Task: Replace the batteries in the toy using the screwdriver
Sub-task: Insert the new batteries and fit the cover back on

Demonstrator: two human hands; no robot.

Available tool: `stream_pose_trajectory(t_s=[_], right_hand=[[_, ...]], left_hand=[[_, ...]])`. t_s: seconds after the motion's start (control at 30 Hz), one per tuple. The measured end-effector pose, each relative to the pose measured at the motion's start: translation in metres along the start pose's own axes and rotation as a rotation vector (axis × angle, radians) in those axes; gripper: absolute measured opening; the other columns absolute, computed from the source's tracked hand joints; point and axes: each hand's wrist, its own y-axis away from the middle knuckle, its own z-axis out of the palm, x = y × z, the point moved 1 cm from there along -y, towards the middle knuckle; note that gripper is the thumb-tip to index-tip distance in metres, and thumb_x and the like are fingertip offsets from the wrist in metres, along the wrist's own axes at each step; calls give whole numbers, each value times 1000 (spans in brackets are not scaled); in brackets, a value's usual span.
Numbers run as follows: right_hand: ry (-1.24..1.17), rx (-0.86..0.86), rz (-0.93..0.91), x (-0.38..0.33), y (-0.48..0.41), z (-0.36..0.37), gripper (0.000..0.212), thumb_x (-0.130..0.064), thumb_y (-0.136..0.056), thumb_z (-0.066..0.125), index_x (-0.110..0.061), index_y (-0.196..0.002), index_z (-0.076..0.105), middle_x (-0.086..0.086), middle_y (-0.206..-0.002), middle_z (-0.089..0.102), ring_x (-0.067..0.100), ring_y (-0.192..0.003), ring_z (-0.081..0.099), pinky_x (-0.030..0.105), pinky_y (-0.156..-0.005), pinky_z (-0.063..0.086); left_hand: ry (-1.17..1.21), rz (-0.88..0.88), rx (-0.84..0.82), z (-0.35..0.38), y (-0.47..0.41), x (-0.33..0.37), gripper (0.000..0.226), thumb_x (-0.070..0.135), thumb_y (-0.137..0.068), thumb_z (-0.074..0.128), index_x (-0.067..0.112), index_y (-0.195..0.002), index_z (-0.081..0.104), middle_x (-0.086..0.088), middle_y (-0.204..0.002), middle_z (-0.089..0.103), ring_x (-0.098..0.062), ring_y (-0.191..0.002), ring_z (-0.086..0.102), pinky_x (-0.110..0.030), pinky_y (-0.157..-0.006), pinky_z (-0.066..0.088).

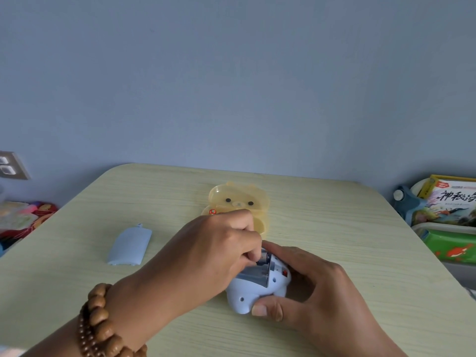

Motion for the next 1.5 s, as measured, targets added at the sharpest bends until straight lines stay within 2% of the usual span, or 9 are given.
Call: stream_pose_trajectory(t_s=[0.17,0.3,0.43,0.6,0.73,1.03,1.27,1.37,1.5], right_hand=[[-29,-1,33,1,2,0,78,-31,-53,99,-43,-123,67,-18,-109,75,-1,-99,72,18,-82,57],[-119,1,71,2,3,2,79,-28,-49,101,-50,-115,65,-20,-101,77,0,-89,75,13,-78,57],[-29,66,-30,0,3,1,68,-48,-49,94,-48,-110,63,-15,-92,72,9,-69,69,17,-68,56],[61,99,-181,3,4,3,57,-51,-66,87,-32,-116,69,-11,-117,67,12,-97,69,26,-74,57],[125,97,-212,4,4,6,53,-58,-70,81,-36,-116,66,-16,-121,62,10,-100,67,24,-75,57],[276,69,-185,-3,5,14,56,-74,-76,62,-37,-118,57,-22,-118,57,-10,-90,57,3,-71,45],[197,51,-195,-2,6,11,50,-56,-80,73,-33,-123,58,-16,-123,56,5,-102,64,16,-76,53],[141,43,-180,1,8,8,45,-38,-85,74,-33,-127,58,-13,-128,56,12,-111,64,30,-81,57],[104,46,-167,3,8,7,44,-31,-85,72,-36,-126,58,-9,-131,57,13,-118,62,32,-87,56]], left_hand=[[127,-15,23,-6,5,0,9,39,-85,75,31,-87,72,18,-96,62,-2,-86,62,-24,-74,51],[205,-107,-125,-15,17,-9,76,71,-65,78,47,-132,52,36,-138,44,17,-129,40,-1,-101,31],[267,-187,-183,-6,22,-16,95,71,-55,85,50,-139,47,41,-133,50,22,-124,44,-9,-102,40],[298,-174,-146,-4,19,-18,81,63,-53,90,38,-126,66,37,-131,55,20,-124,46,-4,-101,37],[298,-179,-157,-4,19,-17,78,61,-55,91,40,-126,66,39,-133,52,21,-125,45,-2,-101,36],[307,-174,-150,-5,17,-19,74,58,-59,90,42,-127,65,38,-133,52,21,-125,44,-3,-100,37],[348,-177,-109,0,22,-17,74,55,-60,91,39,-128,65,36,-133,54,20,-125,45,0,-98,35],[377,-197,-85,3,25,-17,89,60,-56,90,41,-135,55,33,-133,56,17,-124,49,-8,-101,41],[393,-249,-85,-14,28,-36,104,59,-48,90,43,-141,46,29,-134,57,17,-122,51,-11,-104,43]])
